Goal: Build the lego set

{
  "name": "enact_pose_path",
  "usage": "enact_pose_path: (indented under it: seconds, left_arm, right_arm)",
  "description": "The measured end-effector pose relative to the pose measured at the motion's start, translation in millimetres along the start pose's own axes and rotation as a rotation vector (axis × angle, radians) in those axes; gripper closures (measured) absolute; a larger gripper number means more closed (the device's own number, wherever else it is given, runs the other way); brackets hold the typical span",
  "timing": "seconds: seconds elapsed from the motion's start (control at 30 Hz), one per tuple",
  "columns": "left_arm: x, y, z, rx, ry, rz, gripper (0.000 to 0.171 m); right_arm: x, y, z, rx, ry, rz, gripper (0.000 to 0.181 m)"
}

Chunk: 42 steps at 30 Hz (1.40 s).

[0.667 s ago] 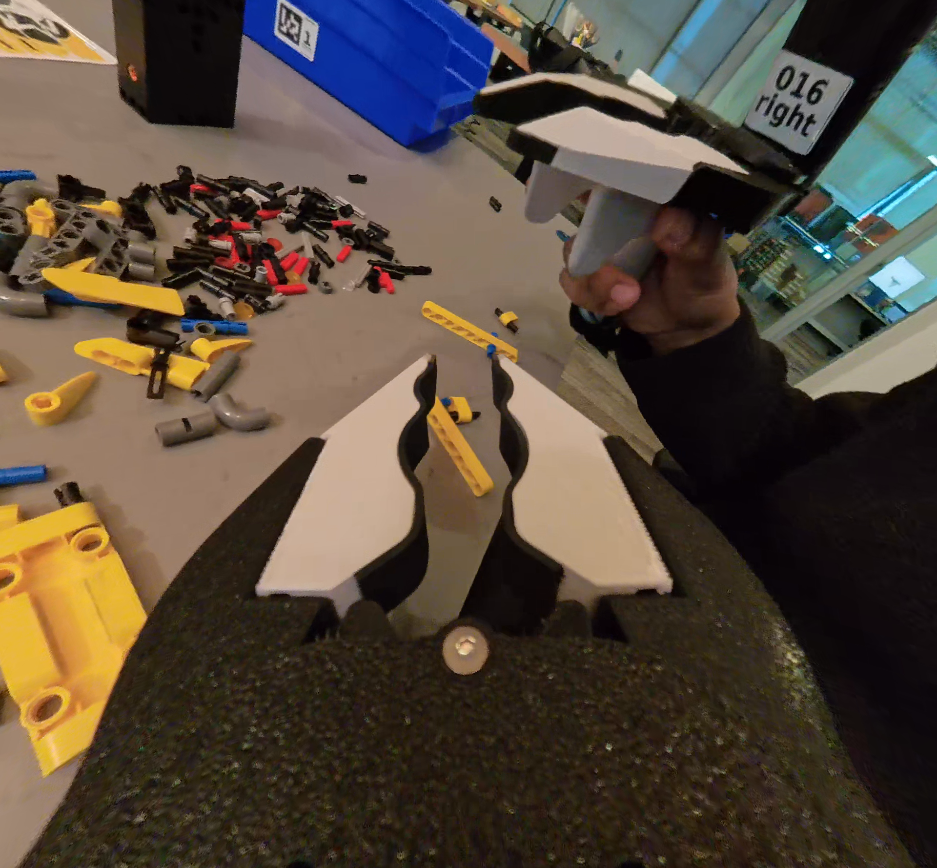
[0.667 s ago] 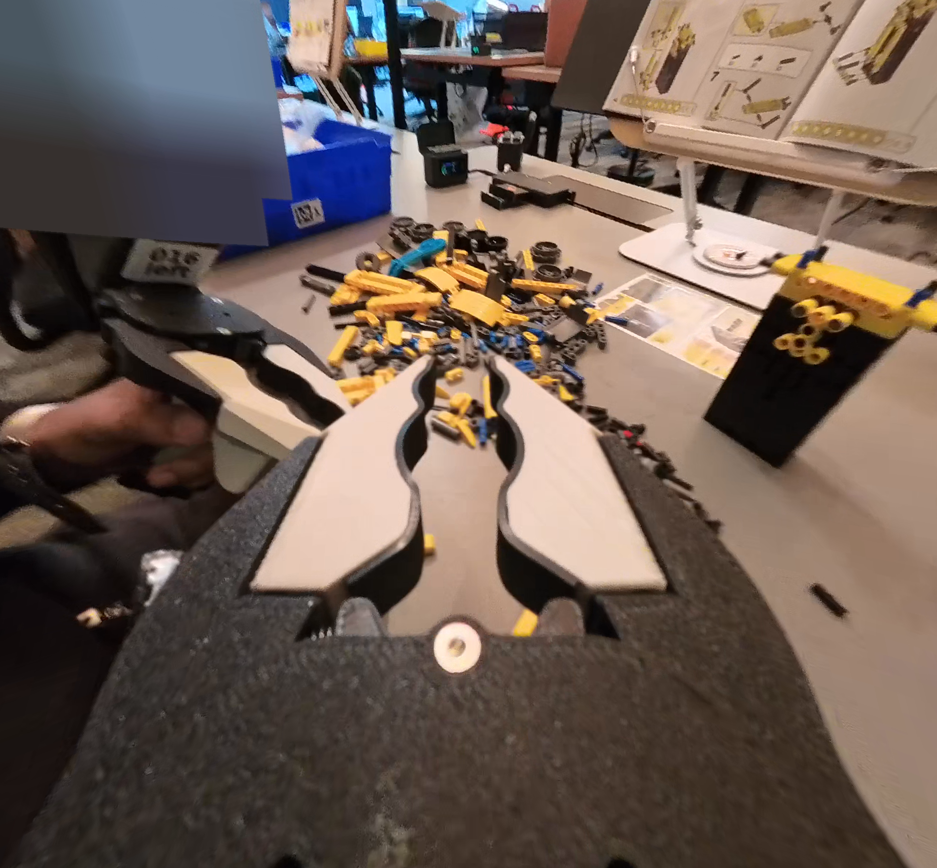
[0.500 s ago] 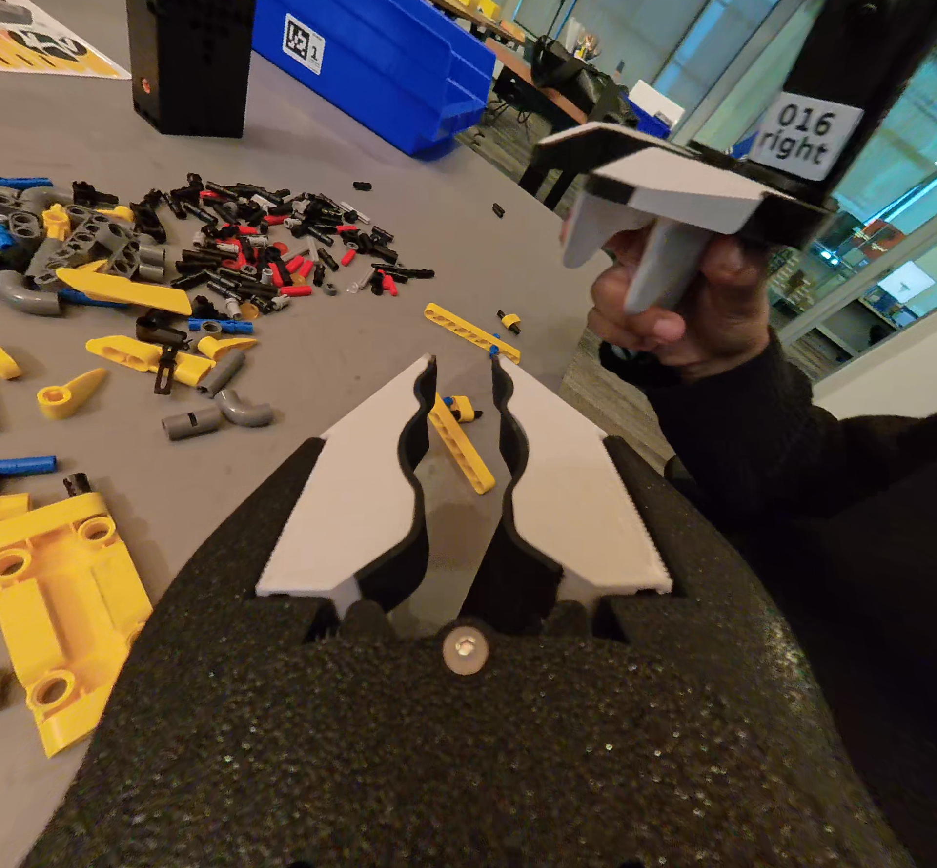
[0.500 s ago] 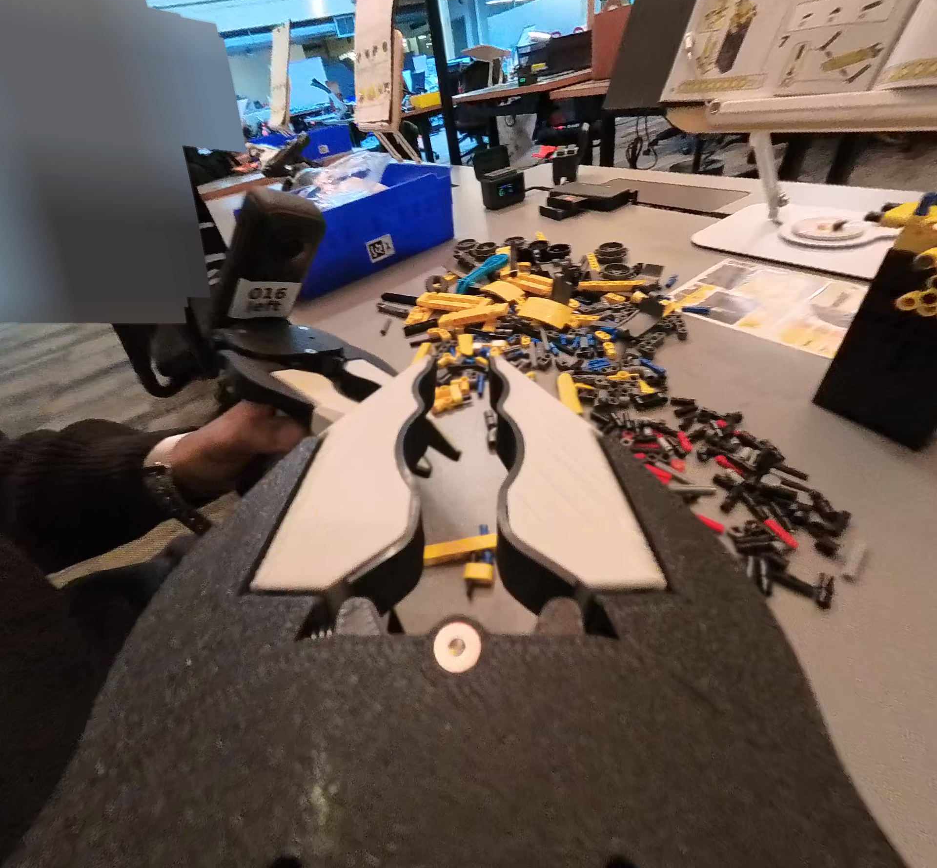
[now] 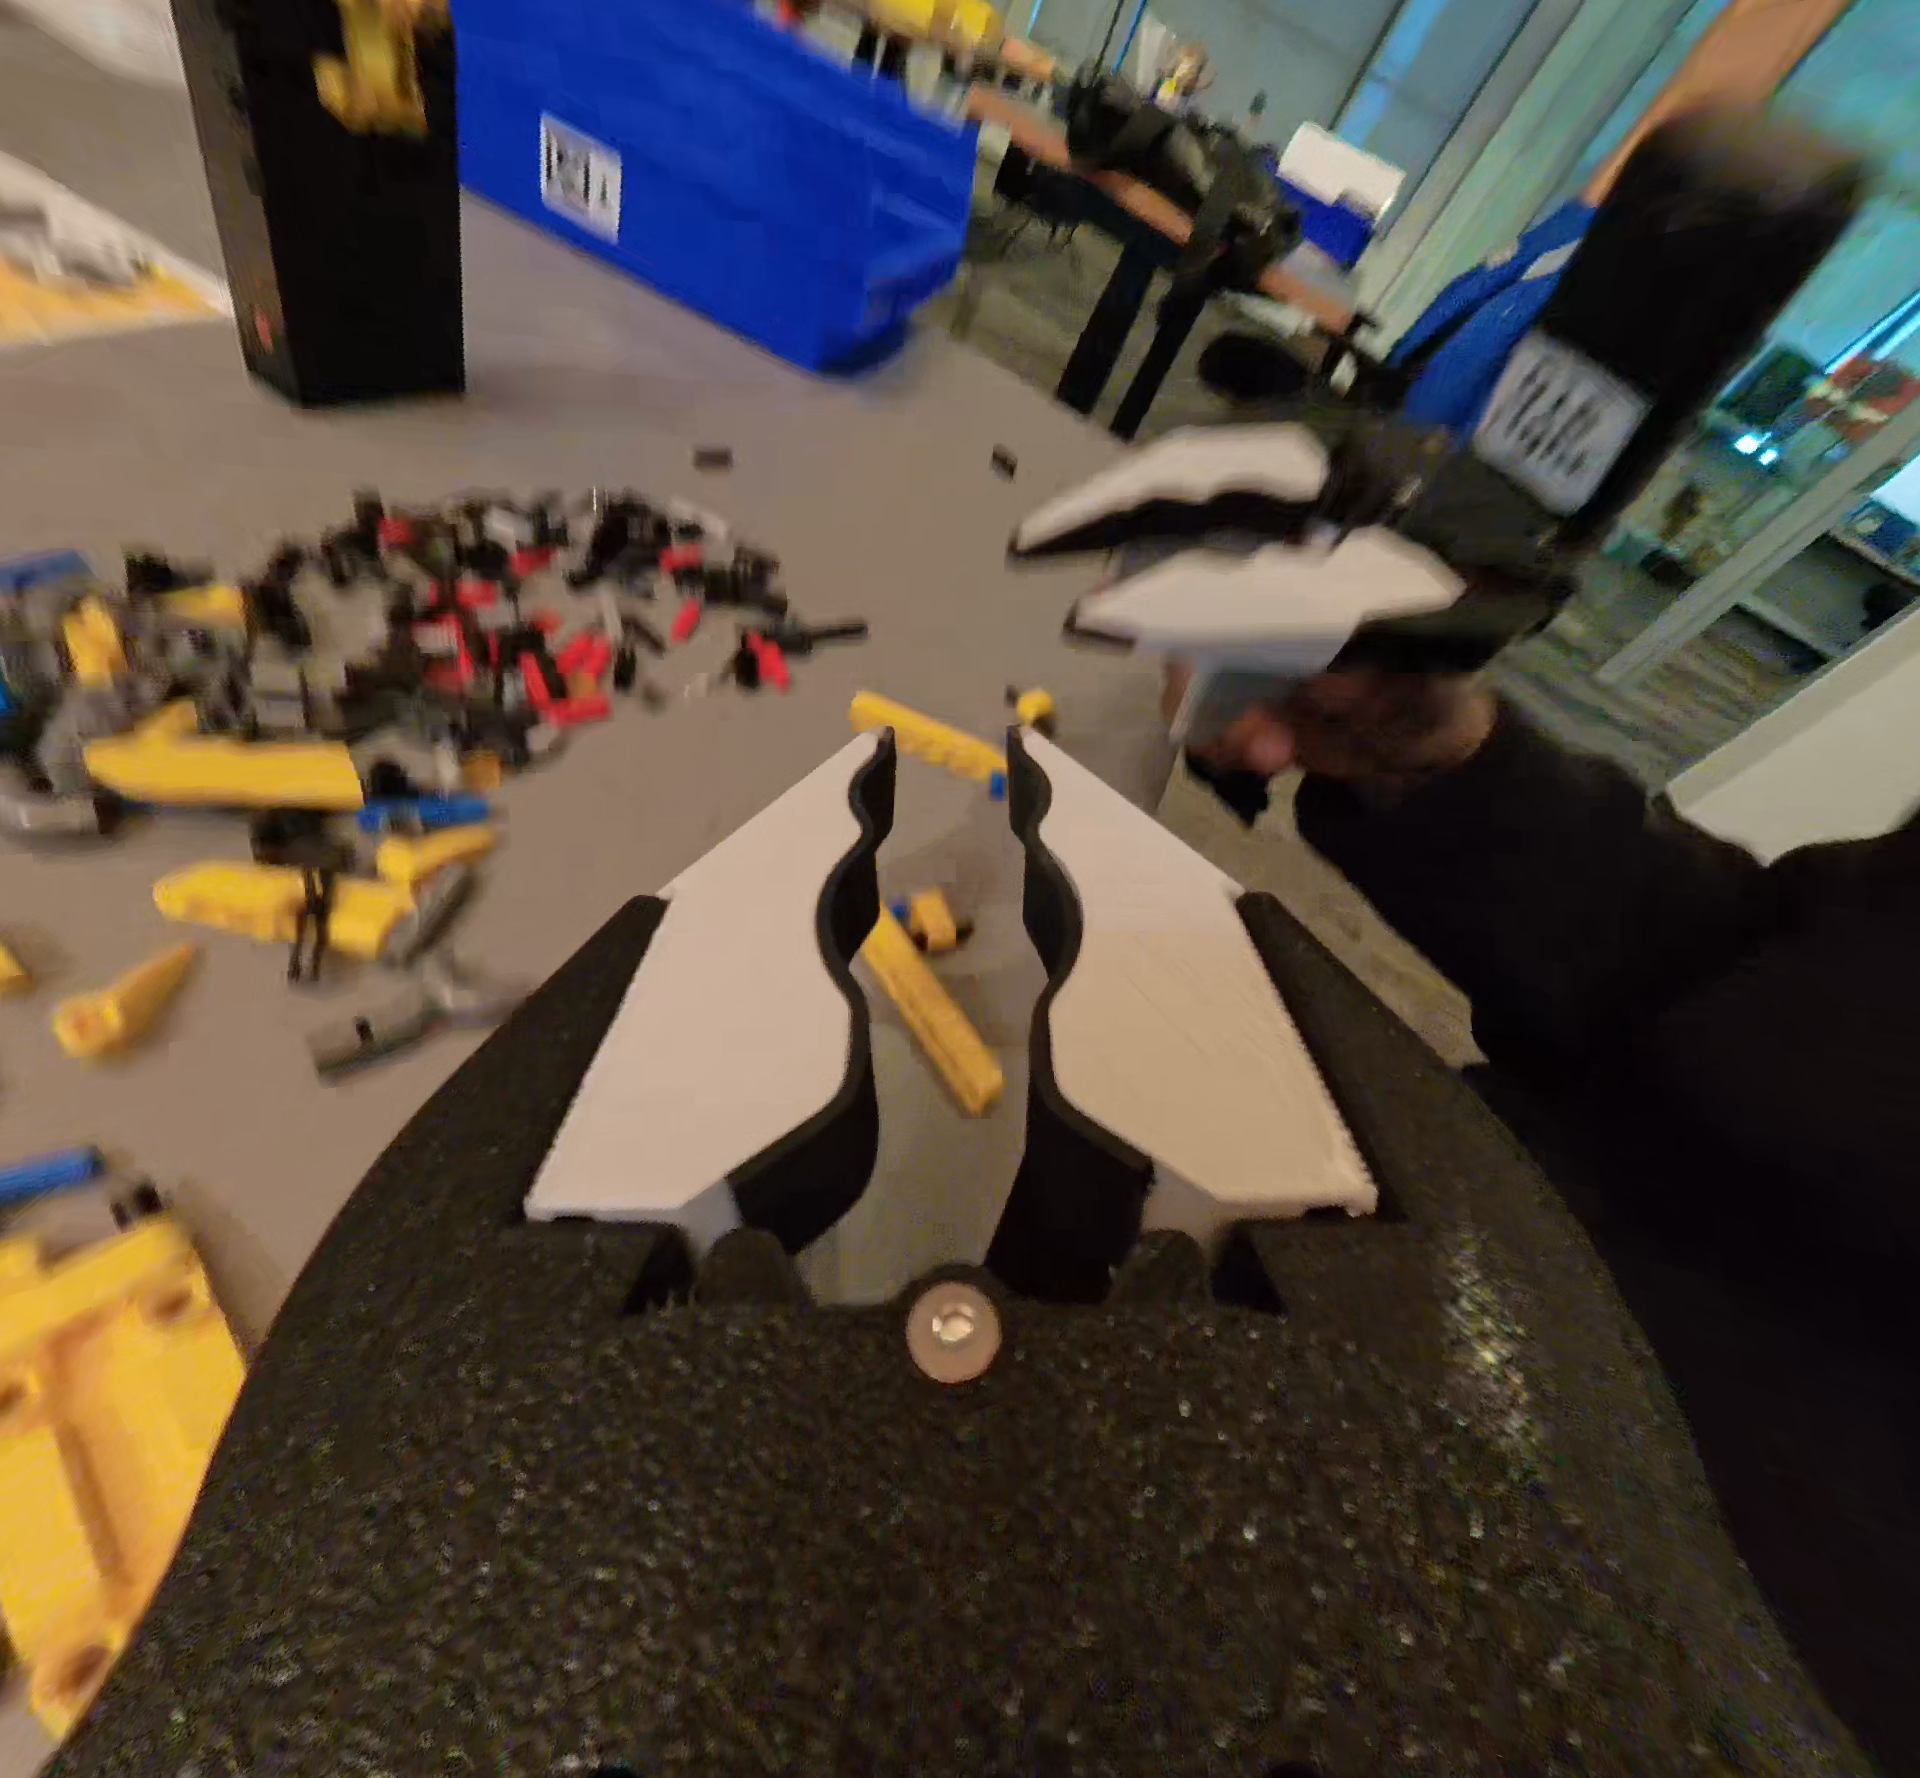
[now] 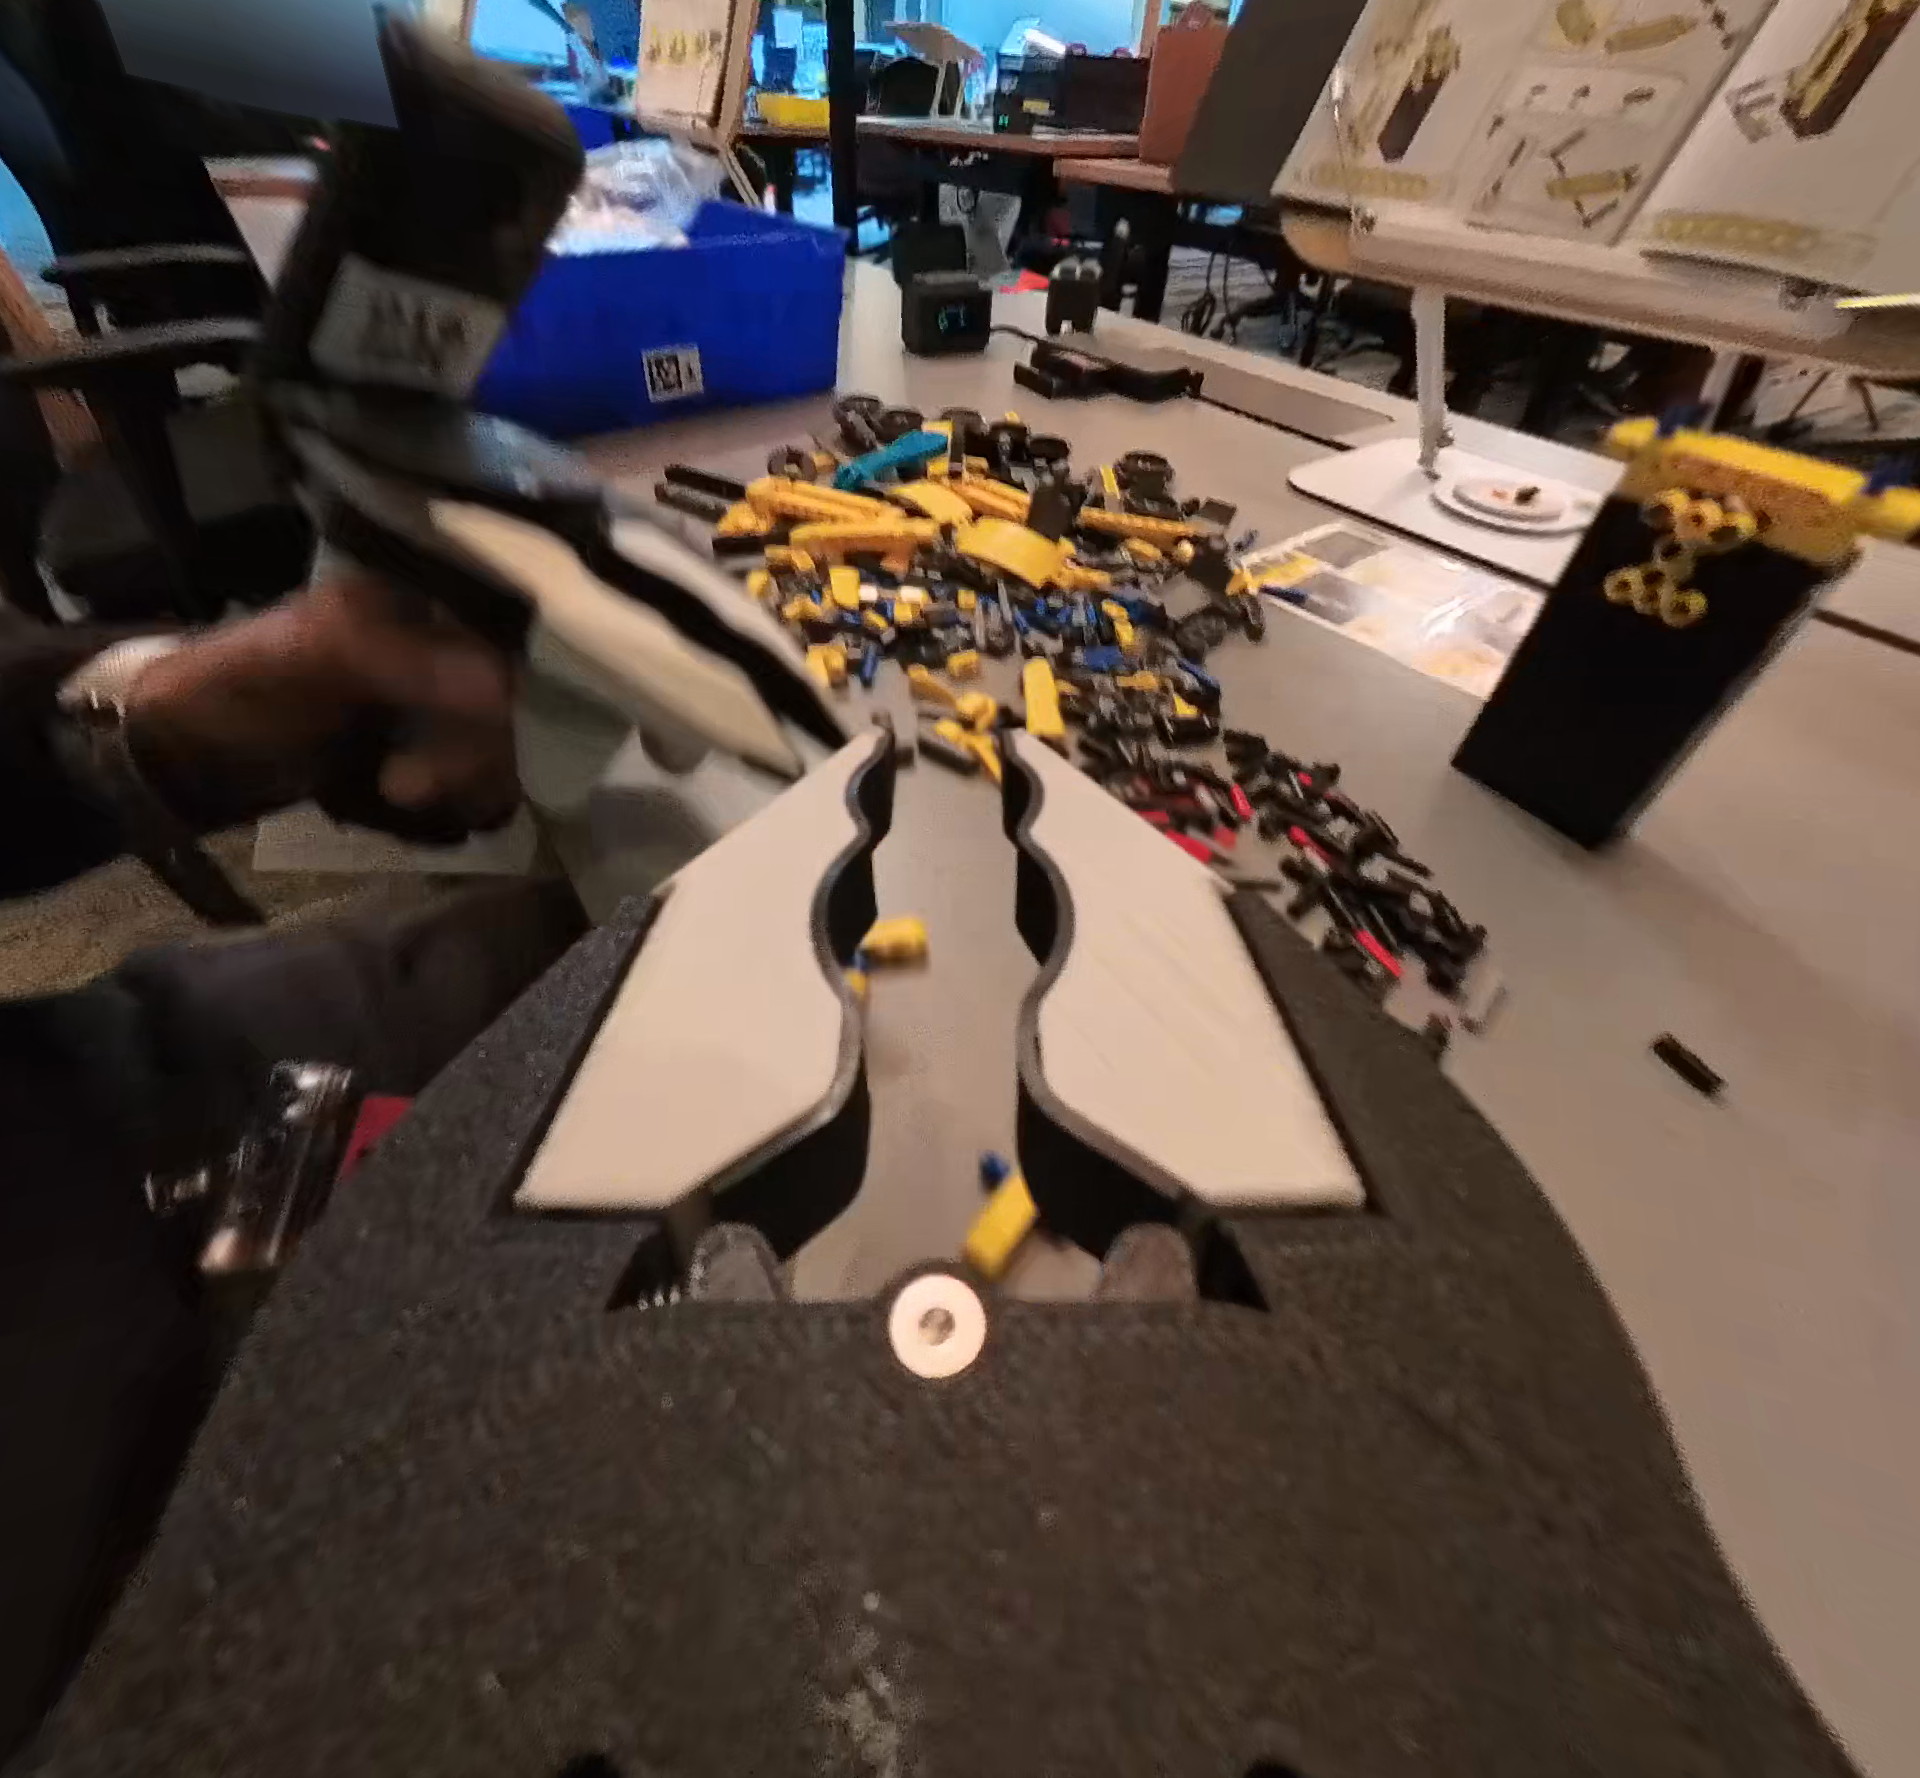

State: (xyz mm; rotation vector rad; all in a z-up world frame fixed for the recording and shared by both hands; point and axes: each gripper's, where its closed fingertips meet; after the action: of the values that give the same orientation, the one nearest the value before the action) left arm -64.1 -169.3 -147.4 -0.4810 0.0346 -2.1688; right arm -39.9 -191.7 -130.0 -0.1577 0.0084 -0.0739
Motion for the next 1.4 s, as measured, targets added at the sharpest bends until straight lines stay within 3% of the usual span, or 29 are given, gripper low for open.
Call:
enact_pose_path:
  seconds: [0.1, 0.23, 0.3, 0.4, 0.53, 0.67, 1.03, 1.4]
  left_arm:
    - [-8, 4, 38, 0.103, 0.075, 0.007, 0.151]
    - [-36, 16, 48, 0.055, 0.062, 0.040, 0.151]
    - [-46, 14, 53, 0.088, 0.038, 0.041, 0.151]
    - [-69, 7, 53, 0.142, 0.031, 0.110, 0.151]
    - [-72, 8, 63, 0.196, 0.055, 0.099, 0.151]
    - [-78, 22, 56, 0.127, 0.028, 0.081, 0.151]
    - [-81, 13, 65, 0.213, -0.120, 0.001, 0.151]
    - [-63, 3, 77, 0.291, -0.037, -0.046, 0.151]
  right_arm:
    - [9, -16, -9, 0.042, 0.064, 0.057, 0.161]
    - [33, -31, 33, 0.224, 0.226, 0.171, 0.163]
    - [63, -31, 45, 0.278, 0.239, 0.138, 0.164]
    - [110, -25, 32, 0.283, 0.137, -0.046, 0.177]
    - [135, -21, 36, 0.332, 0.145, -0.119, 0.178]
    - [140, -6, 26, 0.241, 0.162, -0.135, 0.176]
    - [149, -4, 25, 0.250, 0.220, -0.142, 0.181]
    - [144, -6, 31, 0.297, 0.189, -0.127, 0.181]
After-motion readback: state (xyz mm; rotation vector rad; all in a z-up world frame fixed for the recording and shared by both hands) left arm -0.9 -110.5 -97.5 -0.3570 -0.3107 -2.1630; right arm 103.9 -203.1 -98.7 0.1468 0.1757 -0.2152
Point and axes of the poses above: each gripper's, where its closed fingertips meet, y out along the fingers, z out of its top, x = y × z across the jaws, and after that the axes turned 3 degrees about y, right-handed
